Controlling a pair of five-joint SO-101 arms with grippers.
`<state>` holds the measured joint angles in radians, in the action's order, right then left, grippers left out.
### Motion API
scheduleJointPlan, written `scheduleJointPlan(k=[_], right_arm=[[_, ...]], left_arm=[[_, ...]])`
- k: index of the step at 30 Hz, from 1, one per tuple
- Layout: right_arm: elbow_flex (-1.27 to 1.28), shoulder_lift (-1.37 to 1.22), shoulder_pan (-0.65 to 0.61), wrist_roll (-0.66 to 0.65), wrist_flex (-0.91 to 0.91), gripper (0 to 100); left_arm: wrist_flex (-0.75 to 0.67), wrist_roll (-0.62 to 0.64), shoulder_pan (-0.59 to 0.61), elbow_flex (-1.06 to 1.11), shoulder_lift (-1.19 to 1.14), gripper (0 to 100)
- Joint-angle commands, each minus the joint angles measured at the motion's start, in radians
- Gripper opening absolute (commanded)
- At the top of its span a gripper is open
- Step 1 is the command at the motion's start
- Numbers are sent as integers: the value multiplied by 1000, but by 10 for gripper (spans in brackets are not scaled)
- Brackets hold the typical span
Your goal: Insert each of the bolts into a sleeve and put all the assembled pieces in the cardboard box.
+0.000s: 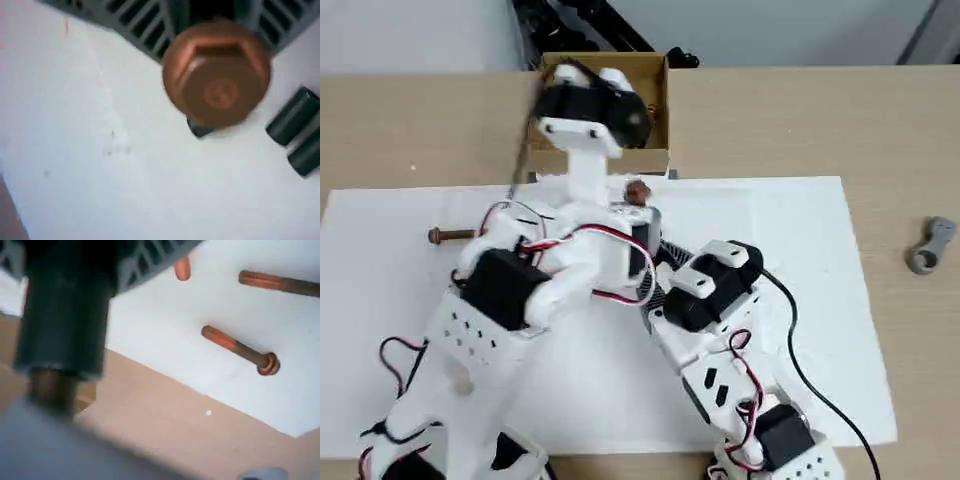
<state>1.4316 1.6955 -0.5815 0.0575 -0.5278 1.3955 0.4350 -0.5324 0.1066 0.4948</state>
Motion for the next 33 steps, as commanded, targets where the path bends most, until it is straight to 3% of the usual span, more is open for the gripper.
scheduleJointPlan(k=[1,5,8,12,18,27,33], right_arm=[[-61,13,25,-2,41,4],[-61,13,25,-2,41,4],[-61,13,25,-2,41,4],[-63,13,25,-2,42,4],[-63,13,25,-2,47,4],[-115,2,27,-2,48,4],[-241,-116,101,-2,48,4]], left_arm=[[2,5,-23,-27,8,6],[8,0,9,-27,8,13],[23,0,72,-28,8,82],[109,0,106,-56,6,164],[204,-23,109,-147,3,204],[318,-109,133,-381,8,203],[313,-198,341,-447,0,118]])
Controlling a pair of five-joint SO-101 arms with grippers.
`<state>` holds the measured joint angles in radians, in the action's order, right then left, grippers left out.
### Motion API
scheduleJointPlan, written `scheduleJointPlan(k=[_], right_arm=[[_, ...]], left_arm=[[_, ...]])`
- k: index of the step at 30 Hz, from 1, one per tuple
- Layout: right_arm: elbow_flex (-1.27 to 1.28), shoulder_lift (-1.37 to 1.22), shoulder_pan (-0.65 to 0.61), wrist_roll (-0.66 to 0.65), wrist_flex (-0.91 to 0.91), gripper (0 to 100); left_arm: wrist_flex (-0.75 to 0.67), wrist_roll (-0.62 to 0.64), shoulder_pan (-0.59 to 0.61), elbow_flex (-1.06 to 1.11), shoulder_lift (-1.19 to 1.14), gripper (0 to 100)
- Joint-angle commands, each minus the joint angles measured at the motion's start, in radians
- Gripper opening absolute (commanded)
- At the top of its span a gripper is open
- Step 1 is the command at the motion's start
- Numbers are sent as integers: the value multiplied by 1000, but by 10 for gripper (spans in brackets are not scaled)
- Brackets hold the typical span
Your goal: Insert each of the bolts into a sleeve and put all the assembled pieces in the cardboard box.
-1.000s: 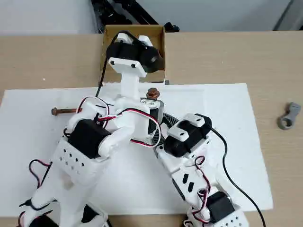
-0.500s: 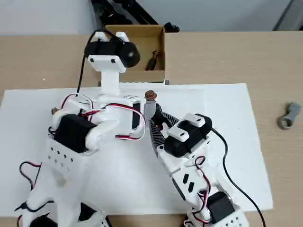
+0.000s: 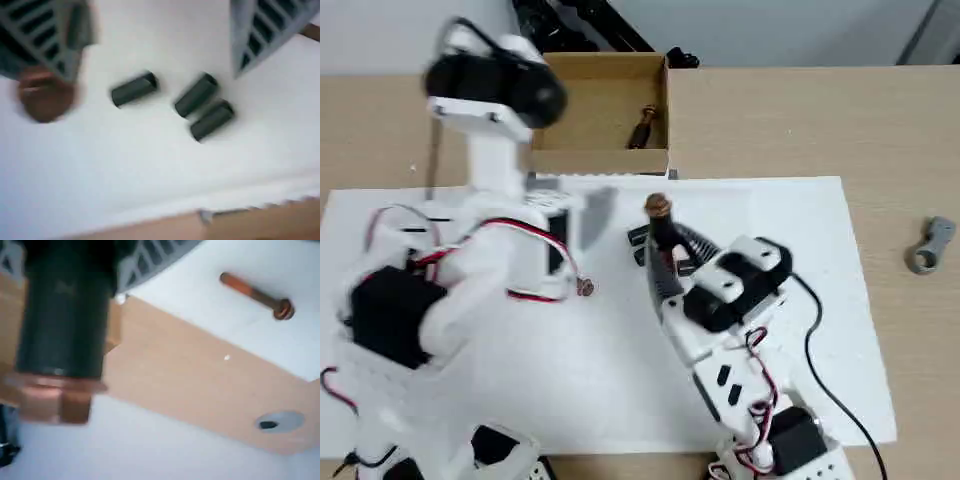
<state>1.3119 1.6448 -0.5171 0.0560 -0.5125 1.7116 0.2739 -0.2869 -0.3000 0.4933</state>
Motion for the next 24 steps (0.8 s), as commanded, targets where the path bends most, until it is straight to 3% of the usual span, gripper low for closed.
scheduleJointPlan(k=[1,5,9,15,21,24], right_arm=[[-163,-104,41,0,33,4],[-321,-292,47,2,79,4],[-422,-516,64,2,231,4],[-617,-895,65,2,360,4],[-848,-1262,85,5,476,4],[-973,-1442,127,64,516,4]], left_arm=[[-3,-54,138,-35,0,93],[-46,-135,269,51,9,13],[-52,-198,361,120,9,6],[-52,-190,474,200,3,6],[-57,-94,571,272,0,8],[-78,-92,588,332,0,8]])
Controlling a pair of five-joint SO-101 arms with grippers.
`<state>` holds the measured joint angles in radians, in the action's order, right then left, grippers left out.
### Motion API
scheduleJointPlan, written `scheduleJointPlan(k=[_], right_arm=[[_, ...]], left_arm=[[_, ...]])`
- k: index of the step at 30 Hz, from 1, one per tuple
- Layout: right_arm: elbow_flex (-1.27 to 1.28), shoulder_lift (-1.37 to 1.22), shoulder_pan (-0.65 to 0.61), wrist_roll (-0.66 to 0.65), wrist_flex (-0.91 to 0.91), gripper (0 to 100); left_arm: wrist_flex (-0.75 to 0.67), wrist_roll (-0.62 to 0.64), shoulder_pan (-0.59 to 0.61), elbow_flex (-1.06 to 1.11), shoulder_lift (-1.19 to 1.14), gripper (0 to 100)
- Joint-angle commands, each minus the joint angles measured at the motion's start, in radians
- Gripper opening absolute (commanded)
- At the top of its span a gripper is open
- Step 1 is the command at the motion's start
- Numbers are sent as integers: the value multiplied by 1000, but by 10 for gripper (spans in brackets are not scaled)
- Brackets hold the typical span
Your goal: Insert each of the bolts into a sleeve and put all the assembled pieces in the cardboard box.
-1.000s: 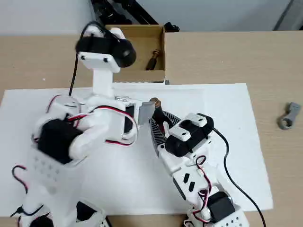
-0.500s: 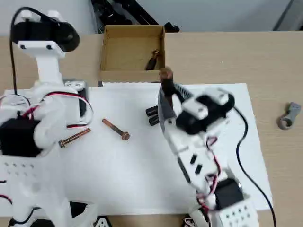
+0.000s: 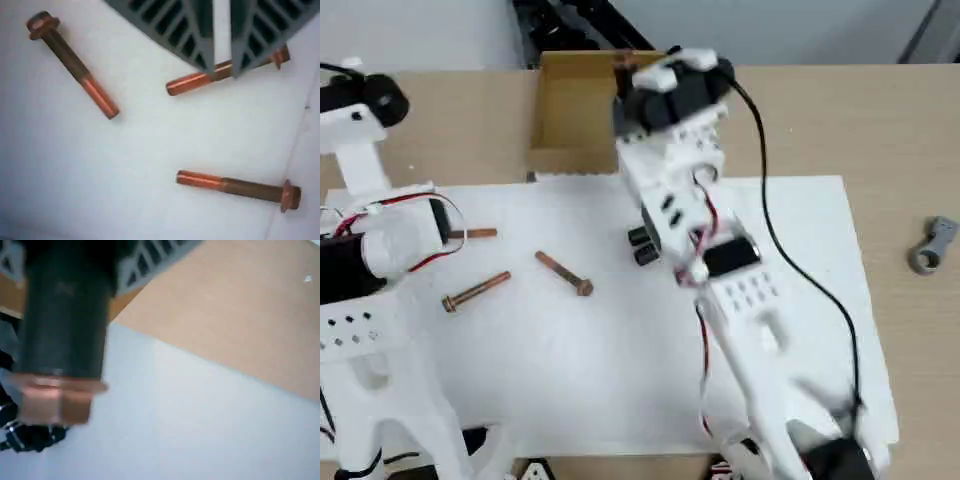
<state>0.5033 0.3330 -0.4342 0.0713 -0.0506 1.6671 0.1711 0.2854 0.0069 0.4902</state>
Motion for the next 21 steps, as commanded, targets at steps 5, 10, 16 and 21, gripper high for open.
scheduleJointPlan(k=[5,10,16,21], right_arm=[[-408,-384,93,100,51,4],[-655,-615,94,100,50,7],[-937,-895,94,100,1,8],[-1163,-1116,94,98,-79,9]], left_arm=[[-52,71,14,73,2,8],[-103,121,14,114,-20,8],[-106,140,15,111,-221,8],[-121,196,17,58,-379,8]])
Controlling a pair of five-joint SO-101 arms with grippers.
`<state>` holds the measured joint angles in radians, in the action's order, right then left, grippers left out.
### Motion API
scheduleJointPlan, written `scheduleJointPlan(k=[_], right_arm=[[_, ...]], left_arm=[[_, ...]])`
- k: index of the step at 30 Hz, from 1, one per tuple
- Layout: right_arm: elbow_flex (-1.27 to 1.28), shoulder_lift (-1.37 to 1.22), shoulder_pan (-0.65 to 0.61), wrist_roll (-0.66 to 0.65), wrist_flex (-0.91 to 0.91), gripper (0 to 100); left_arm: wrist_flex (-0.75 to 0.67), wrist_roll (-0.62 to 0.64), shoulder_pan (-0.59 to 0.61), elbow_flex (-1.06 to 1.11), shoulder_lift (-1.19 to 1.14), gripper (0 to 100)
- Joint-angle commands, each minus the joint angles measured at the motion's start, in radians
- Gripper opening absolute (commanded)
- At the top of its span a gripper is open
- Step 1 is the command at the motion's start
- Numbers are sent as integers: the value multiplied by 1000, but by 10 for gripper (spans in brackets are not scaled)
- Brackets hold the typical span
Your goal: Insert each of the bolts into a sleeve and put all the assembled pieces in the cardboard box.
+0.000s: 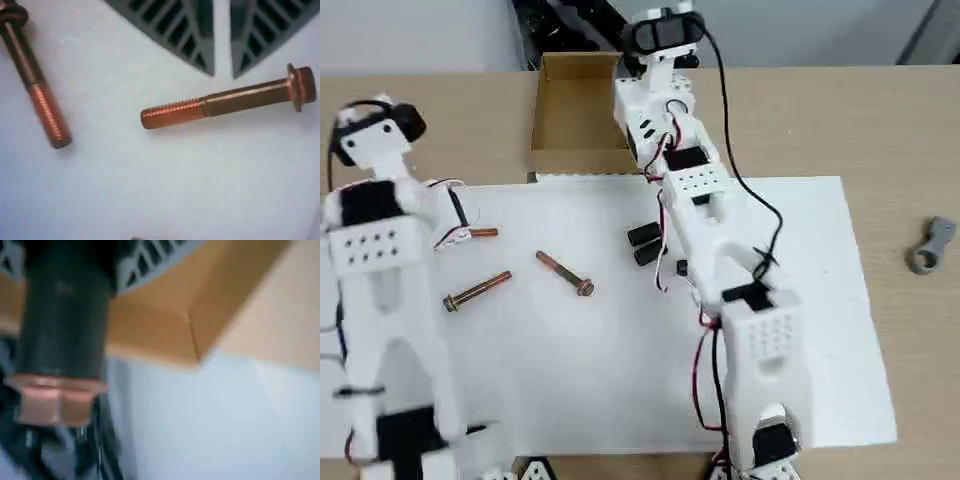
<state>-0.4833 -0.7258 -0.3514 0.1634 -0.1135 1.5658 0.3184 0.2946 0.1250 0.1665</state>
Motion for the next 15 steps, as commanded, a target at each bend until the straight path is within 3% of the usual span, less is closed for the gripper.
scheduleJointPlan(k=[1,4,9,15], right_arm=[[-221,-96,13,6,-24,9],[-359,-203,12,3,-65,24],[-580,-344,12,3,-194,150],[-779,-464,12,3,-278,143]], left_arm=[[-20,72,8,-79,-86,8],[-15,121,8,-145,-180,8],[-11,186,8,-240,-339,27],[-14,400,49,-344,-482,117]])
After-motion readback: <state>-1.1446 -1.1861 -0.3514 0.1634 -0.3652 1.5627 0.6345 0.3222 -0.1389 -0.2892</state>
